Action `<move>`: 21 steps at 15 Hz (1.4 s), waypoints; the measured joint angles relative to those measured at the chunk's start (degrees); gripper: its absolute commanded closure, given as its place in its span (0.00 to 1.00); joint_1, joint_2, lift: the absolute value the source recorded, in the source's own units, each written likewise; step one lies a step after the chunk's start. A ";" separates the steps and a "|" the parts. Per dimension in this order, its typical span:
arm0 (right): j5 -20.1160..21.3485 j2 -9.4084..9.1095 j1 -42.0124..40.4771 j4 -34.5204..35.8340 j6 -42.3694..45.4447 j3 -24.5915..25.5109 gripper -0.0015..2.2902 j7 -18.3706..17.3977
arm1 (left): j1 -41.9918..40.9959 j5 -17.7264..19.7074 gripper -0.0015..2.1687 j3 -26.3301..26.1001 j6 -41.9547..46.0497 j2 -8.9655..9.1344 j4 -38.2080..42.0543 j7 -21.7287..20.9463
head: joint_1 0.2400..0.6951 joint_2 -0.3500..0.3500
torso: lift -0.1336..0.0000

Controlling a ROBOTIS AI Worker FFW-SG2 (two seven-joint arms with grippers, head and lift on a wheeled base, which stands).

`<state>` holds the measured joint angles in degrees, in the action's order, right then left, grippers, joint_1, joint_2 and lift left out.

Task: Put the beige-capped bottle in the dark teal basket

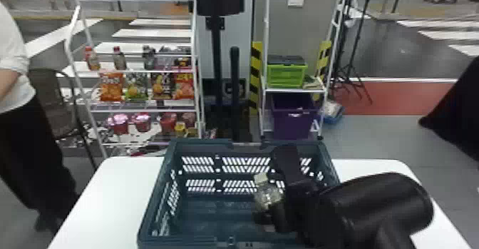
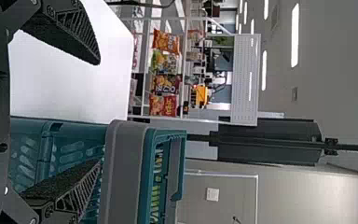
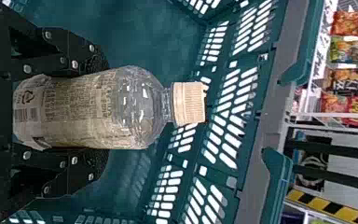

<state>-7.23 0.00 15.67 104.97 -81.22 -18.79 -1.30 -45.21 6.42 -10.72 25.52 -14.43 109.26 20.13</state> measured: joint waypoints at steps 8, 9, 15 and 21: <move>-1.27 0.00 0.90 -2.00 0.74 -0.60 0.01 -0.07 | 0.05 0.26 0.07 0.18 0.35 -0.07 -0.19 0.00 | 0.57 0.50 | 1.00; -1.32 0.00 0.71 -1.61 0.85 -0.50 0.01 -0.06 | 0.04 0.26 0.07 0.19 0.35 -0.08 -0.18 0.00 | 0.57 0.50 | 1.00; -1.43 1.21 -7.64 9.90 14.69 0.35 0.01 0.84 | -0.41 0.26 0.07 0.32 1.19 -0.15 -0.09 -0.07 | 0.57 0.50 | 1.00; -1.78 8.53 -28.96 23.85 37.39 6.62 0.01 1.81 | -0.32 0.17 0.07 0.08 1.09 -0.07 0.26 -0.08 | 0.57 0.50 | 1.00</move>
<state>-9.00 8.53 -13.29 128.82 -43.82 -12.17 0.51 -45.53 6.60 -10.65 26.61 -14.50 109.52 20.04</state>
